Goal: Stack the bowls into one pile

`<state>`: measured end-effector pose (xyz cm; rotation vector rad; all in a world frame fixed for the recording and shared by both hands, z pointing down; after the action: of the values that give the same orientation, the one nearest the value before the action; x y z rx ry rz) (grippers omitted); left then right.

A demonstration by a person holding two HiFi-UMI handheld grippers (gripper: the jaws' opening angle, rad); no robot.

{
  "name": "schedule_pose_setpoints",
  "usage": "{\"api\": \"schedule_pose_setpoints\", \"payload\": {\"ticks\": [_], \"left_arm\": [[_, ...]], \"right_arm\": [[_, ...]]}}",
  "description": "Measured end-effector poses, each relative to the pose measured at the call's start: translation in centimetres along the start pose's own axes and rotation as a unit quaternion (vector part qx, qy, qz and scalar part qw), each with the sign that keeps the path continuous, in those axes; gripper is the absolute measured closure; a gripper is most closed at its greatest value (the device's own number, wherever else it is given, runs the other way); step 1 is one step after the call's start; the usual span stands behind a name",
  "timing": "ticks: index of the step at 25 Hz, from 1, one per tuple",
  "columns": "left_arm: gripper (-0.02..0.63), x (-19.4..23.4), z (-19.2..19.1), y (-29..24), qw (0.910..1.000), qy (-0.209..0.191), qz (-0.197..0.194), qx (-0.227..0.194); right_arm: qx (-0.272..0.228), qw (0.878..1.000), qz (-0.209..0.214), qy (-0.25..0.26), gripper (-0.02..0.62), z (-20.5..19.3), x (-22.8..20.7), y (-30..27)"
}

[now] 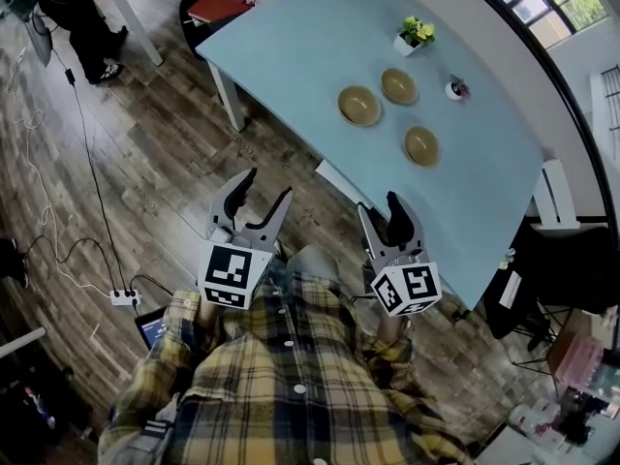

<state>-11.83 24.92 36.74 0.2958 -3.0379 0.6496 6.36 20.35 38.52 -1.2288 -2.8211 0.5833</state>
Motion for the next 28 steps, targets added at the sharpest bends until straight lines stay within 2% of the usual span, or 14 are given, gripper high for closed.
{"api": "schedule_pose_setpoints", "payload": {"ticks": [6,12,19,28], "left_arm": [[0.362,1.1,-1.2,-1.5,0.9996,0.009,-0.014,0.023],[0.362,2.6,-1.0,-5.4,0.9991,0.003,-0.021,0.037],[0.363,3.5,3.7,-13.1,0.9978,-0.021,-0.054,0.033],[0.365,1.7,9.8,-24.1,0.9921,-0.065,-0.101,0.038]], "right_arm": [[0.016,0.999,-0.023,-0.017,0.351,-0.3,-1.3,-1.0],[0.017,0.998,-0.046,-0.027,0.351,0.1,-4.9,-3.6],[0.0,0.996,-0.082,-0.045,0.353,3.1,-11.0,-7.2],[-0.001,0.991,-0.119,-0.065,0.351,5.5,-19.8,-9.9]]}}
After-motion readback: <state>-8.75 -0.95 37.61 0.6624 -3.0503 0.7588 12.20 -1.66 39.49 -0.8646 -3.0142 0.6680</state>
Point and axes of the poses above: the fingertips, and each gripper's own axes: y backward along the fingers, x to its left, z out of its top, the point moved 1 cm from there along y, backward along the fingers, and after that the axes turned 7 degrees about x, right-handed, at the moved point
